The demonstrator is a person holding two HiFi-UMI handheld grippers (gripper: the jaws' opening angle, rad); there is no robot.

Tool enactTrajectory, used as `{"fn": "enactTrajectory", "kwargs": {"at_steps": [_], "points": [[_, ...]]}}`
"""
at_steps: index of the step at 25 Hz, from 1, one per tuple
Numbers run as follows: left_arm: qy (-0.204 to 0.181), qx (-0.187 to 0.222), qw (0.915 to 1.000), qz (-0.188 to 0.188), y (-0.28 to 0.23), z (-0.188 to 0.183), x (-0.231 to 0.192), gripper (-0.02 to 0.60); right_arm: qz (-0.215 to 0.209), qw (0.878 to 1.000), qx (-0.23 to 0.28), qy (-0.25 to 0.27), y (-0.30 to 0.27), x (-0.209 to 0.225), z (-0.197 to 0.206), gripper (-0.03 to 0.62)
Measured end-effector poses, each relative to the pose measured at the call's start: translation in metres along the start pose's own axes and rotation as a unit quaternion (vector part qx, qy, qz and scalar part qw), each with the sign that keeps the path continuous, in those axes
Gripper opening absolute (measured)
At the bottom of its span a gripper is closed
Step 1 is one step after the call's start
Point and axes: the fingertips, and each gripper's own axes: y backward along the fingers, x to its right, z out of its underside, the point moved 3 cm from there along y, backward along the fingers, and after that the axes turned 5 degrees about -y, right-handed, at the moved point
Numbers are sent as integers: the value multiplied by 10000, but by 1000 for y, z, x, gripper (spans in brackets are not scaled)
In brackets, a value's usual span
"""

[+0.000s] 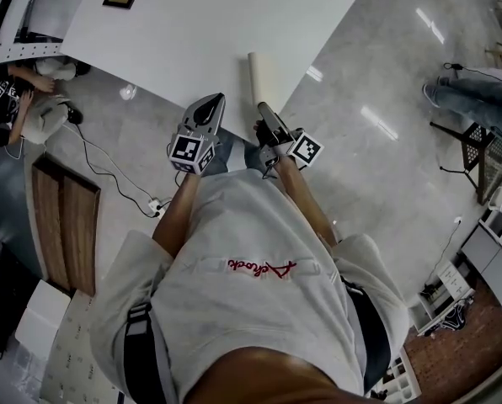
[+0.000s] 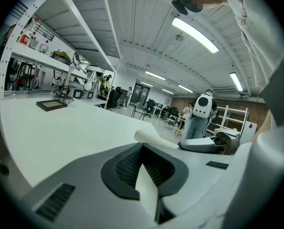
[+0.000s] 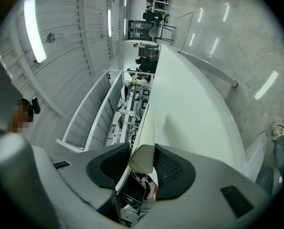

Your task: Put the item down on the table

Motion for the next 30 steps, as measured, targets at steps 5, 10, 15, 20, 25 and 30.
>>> {"fn": "enactTrajectory", "kwargs": {"at_steps": [5, 10, 15, 20, 25, 30], "points": [[13, -15, 10000, -1, -2, -2, -5, 17, 14, 10000, -40, 61, -13, 5, -8, 189], [37, 23, 10000, -47, -4, -4, -5, 18, 22, 10000, -46, 73, -31, 8, -19, 189], [80, 22, 9999, -96, 0, -3, -5, 18, 147, 9999, -19, 22, -56, 19, -31, 189], [91, 1, 9998, -150, 4, -2, -4, 18, 305, 9992, 96, -223, -78, 26, -41, 189], [150, 36, 9997, -176, 6, 0, -6, 18, 413, 9980, 163, -456, -100, 32, -44, 189], [113, 25, 9997, -193, 7, 0, -9, 18, 266, 9979, 152, -567, -111, 33, -50, 189]]}}
